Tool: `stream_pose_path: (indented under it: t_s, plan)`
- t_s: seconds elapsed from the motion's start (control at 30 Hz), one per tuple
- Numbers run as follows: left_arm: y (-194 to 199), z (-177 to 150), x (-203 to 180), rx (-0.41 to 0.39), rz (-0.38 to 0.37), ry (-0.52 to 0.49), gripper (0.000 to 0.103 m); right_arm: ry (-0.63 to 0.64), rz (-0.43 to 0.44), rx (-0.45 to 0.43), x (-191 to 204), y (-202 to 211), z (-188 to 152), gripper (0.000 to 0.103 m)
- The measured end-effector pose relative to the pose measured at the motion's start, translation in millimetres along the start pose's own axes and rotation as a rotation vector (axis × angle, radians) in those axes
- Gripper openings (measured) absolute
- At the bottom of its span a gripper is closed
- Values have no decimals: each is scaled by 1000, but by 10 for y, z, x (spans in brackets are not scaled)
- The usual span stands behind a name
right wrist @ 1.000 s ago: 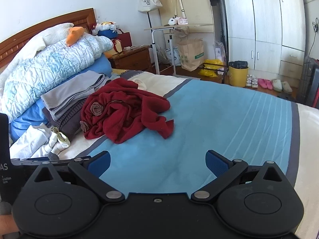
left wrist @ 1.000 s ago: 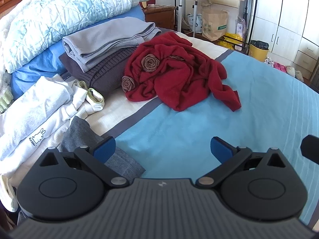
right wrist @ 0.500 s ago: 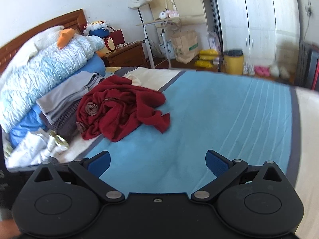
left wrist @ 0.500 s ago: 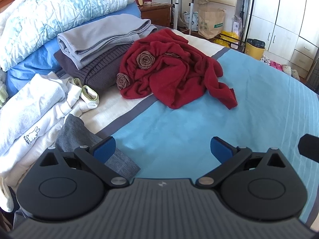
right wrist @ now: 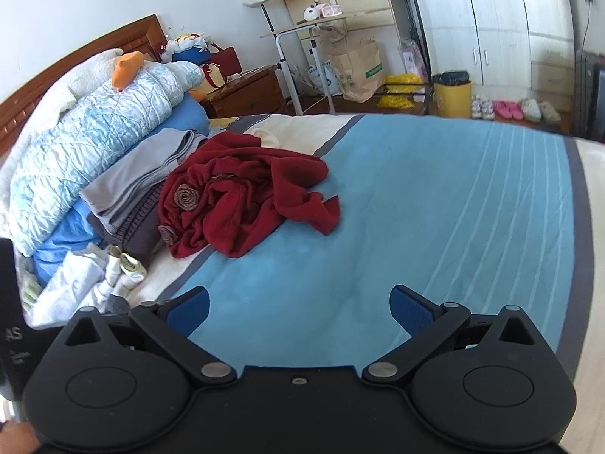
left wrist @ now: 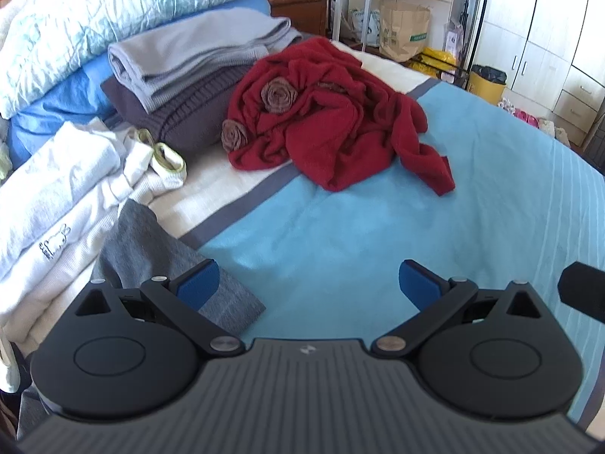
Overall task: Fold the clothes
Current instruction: 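Move both grippers toward the crumpled dark red rosette sweater, then grasp the red sweater near a rosette with the left gripper while the right gripper grasps another part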
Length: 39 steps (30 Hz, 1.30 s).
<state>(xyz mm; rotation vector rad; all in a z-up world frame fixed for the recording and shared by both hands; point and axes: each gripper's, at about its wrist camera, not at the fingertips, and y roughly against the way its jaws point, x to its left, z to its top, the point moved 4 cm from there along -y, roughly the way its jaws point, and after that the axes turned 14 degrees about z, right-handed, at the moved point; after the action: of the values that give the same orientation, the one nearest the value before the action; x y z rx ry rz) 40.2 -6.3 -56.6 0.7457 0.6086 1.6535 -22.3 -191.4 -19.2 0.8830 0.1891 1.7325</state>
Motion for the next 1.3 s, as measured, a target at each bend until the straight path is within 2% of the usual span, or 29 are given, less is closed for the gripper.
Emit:
stream_pose_path:
  t_s: [0.17, 0.3, 0.37, 0.4, 0.43, 0.47, 0.53, 0.57, 0.67, 0.77, 0.87, 0.97, 1.0, 1.07, 1.13, 1.2, 1.27, 1.3]
  plan:
    - [-80, -34, 11, 37, 12, 13, 103, -19, 19, 7, -42, -68, -41, 103]
    - [-199, -27, -6, 70, 48, 19, 103, -52, 59, -8, -149, -152, -73, 103]
    - [-220, 139, -34, 149, 4, 40, 103, -109, 122, -64, -211, -153, -2, 103]
    - [-177, 281, -56, 171, -64, 64, 103, -138, 152, -86, -237, -167, 68, 103]
    - [-75, 474, -83, 144, -147, 81, 103, -164, 180, -105, -260, -184, 138, 103]
    - [14, 651, -107, 94, -193, 77, 102, -173, 192, -108, -267, -221, 214, 103]
    - [112, 1022, -146, -2, -171, 42, 103, -176, 180, -105, -278, -310, 428, 103]
    - [83, 1172, -143, -22, -136, 42, 103, -175, 185, -111, -288, -344, 531, 103]
    - [-206, 1514, -68, -36, -93, 88, 103, -178, 198, -121, -331, -461, 819, 103]
    - [-715, 1477, 106, 3, -17, 167, 103, -174, 198, -98, -408, -674, 1000, 103]
    - [-1364, 1203, 234, 144, -15, 189, 103, -149, 205, -48, -464, -1014, 1051, 103]
    - [-1859, 1014, 431, 232, 8, 279, 101, -210, 295, 37, -526, -1431, 1049, 103]
    - [-1954, 1024, 495, 251, -10, 327, 101, -252, 308, 53, -554, -1580, 1055, 103]
    - [-2079, 1089, 643, 270, -128, 474, 101, -323, 327, 80, -611, -1878, 1083, 103]
    - [-2089, 1139, 766, 250, -276, 620, 101, -368, 315, 93, -657, -2177, 1140, 103]
    - [-2058, 1163, 786, 223, -304, 621, 100, -383, 247, 99, -711, -2413, 1187, 103]
    - [-2060, 1156, 761, 202, -241, 581, 98, -392, 158, 106, -758, -2632, 1240, 103]
    - [-2088, 1141, 745, 197, -219, 581, 94, -404, 163, 90, -776, -2679, 1243, 103]
